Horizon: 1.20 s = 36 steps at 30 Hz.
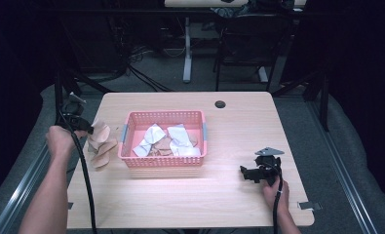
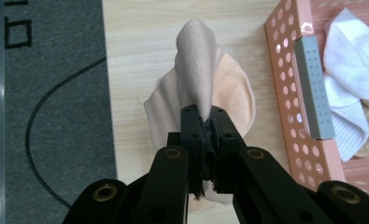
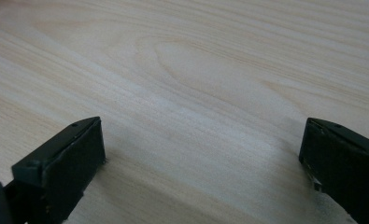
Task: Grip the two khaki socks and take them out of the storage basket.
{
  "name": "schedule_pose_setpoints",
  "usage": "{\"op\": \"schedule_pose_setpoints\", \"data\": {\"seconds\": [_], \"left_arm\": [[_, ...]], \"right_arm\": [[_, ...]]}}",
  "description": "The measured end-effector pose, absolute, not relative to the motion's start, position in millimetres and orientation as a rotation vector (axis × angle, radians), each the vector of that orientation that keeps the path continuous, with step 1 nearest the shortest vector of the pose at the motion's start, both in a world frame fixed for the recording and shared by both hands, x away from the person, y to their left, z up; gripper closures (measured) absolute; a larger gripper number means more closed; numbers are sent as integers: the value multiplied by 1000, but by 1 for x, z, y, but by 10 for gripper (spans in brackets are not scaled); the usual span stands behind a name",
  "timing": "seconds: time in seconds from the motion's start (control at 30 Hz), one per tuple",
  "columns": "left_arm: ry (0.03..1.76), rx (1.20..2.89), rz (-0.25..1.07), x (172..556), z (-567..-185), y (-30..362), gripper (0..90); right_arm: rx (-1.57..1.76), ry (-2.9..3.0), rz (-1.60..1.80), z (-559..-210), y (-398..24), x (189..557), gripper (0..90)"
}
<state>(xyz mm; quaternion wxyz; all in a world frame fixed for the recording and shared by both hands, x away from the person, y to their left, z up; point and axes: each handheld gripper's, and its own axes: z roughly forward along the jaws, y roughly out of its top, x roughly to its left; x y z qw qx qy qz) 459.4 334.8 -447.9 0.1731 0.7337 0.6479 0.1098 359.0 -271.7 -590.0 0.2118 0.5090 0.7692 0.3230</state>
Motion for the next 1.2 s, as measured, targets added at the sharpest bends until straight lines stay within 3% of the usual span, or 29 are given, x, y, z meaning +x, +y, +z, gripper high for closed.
{"op": "schedule_pose_setpoints", "data": {"seconds": [0.33,0.8,0.87,1.03,1.2], "left_arm": [[1874,2122,266,466,-490,323,852],[1913,2065,242,463,-515,330,772],[1909,2065,264,462,-512,330,708],[1901,2051,316,455,-504,329,408],[1871,2023,328,445,-494,329,242]], "right_arm": [[1414,2137,897,-590,-272,359,0],[1414,2136,897,-590,-272,359,0],[1414,2136,898,-590,-272,359,0],[1414,2137,897,-590,-272,359,0],[1414,2136,897,-590,-272,359,0]]}}
